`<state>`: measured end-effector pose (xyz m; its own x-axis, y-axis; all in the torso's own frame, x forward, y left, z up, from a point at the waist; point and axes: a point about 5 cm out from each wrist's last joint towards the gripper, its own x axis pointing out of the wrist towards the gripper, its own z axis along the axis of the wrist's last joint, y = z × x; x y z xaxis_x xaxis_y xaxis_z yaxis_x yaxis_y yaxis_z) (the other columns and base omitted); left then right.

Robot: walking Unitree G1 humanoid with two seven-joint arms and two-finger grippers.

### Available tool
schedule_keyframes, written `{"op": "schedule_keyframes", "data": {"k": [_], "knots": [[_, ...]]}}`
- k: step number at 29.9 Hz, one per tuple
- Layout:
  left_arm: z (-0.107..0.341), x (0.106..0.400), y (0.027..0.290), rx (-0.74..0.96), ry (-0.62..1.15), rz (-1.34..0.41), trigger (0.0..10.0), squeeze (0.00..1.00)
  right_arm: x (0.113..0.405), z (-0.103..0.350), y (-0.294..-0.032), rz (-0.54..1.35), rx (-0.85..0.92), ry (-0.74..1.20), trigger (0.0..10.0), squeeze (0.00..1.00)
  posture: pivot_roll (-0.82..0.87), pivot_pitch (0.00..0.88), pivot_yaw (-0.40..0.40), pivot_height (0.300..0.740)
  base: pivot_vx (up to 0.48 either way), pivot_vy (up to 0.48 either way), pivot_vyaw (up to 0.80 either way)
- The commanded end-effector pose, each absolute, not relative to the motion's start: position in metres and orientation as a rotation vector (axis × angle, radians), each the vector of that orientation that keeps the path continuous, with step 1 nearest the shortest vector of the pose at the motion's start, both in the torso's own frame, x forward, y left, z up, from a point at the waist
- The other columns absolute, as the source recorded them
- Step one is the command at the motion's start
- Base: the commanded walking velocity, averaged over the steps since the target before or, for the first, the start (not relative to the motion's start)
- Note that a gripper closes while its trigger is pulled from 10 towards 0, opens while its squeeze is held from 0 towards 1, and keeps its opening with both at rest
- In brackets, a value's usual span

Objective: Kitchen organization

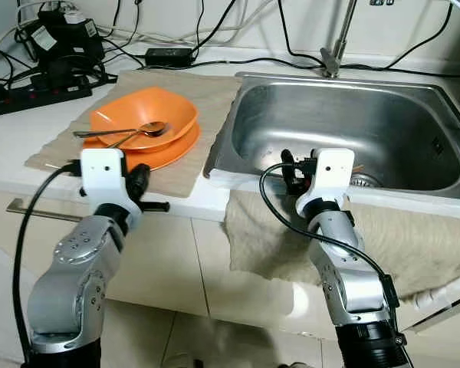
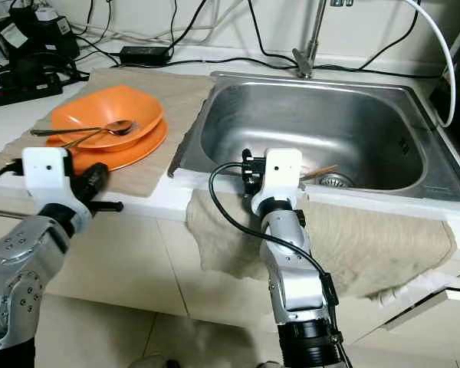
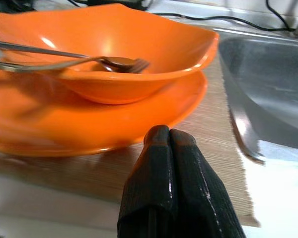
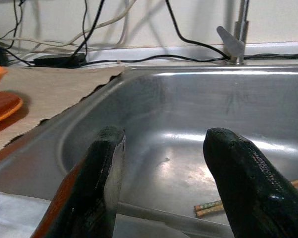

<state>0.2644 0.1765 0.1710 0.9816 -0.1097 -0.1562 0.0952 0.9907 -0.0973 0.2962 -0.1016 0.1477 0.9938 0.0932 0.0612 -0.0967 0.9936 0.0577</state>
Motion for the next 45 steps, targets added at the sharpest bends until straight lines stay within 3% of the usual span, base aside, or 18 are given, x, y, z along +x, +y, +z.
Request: {"op": "schedule_keyframes", "data": {"k": [1, 10, 45], "knots": [[0.175, 0.262, 0.175, -0.084, 0.153, -0.117, 10.0, 0.00, 0.295, 0.146, -0.100, 0.102, 0.070, -0.043, 10.0, 0.00, 0.08, 0.002, 0.038, 0.740, 0.000, 0.000, 0.00], [0.189, 0.266, 0.174, -0.048, 0.043, -0.092, 10.0, 0.00, 0.296, 0.150, -0.095, 0.116, 0.064, -0.060, 10.0, 0.00, 0.08, 0.000, 0.040, 0.740, 0.000, 0.000, 0.00], [0.186, 0.275, 0.170, -0.002, 0.027, -0.095, 10.0, 0.00, 0.301, 0.150, -0.093, 0.111, 0.082, -0.067, 10.0, 0.00, 0.07, 0.010, 0.046, 0.740, 0.000, 0.000, 0.00]]}}
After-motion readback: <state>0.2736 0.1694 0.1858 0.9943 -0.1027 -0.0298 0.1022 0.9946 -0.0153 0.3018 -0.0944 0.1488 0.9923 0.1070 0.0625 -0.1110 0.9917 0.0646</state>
